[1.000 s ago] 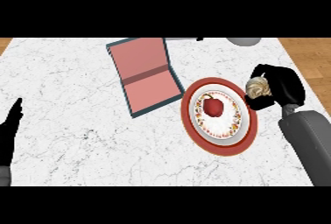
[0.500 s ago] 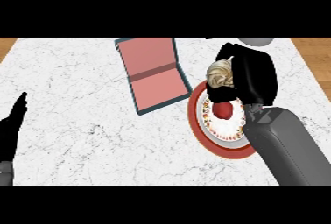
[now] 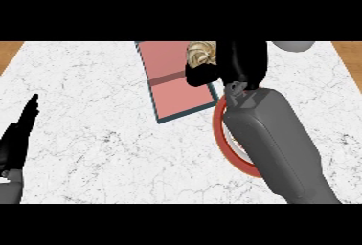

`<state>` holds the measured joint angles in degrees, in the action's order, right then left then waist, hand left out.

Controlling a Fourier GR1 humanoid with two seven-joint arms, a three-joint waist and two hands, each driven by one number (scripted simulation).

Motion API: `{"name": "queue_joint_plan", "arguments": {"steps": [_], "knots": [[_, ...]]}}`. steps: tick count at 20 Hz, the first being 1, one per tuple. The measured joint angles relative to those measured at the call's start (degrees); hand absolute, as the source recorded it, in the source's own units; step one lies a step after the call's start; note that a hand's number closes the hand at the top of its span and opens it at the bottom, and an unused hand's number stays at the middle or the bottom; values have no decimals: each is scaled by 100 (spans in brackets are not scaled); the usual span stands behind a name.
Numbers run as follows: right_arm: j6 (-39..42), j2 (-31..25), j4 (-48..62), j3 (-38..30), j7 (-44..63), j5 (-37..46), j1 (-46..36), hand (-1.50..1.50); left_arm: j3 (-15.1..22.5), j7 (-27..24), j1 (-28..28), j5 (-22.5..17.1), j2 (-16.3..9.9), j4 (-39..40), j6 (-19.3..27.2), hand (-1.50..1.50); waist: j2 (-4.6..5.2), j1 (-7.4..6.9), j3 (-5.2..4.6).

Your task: Pick the cupcake from the plate and place it in the cardboard box

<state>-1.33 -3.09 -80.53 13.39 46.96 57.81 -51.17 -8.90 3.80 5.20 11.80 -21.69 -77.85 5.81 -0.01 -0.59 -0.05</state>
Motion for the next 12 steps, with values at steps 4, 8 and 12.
{"name": "queue_joint_plan", "arguments": {"steps": [4,8,12], "knots": [[-453,190,942,-289,52,-266,-657,150,-2,35,120,37,20,65,-14,0,20,-52,1],[-1040,263,2152,-656,-328,-539,-1213,150,39,135,315,87,34,67,-39,0,48,-114,1],[-1526,269,3372,-1009,-775,-716,-1735,150,103,-10,287,162,133,139,7,0,82,-185,0]]}}
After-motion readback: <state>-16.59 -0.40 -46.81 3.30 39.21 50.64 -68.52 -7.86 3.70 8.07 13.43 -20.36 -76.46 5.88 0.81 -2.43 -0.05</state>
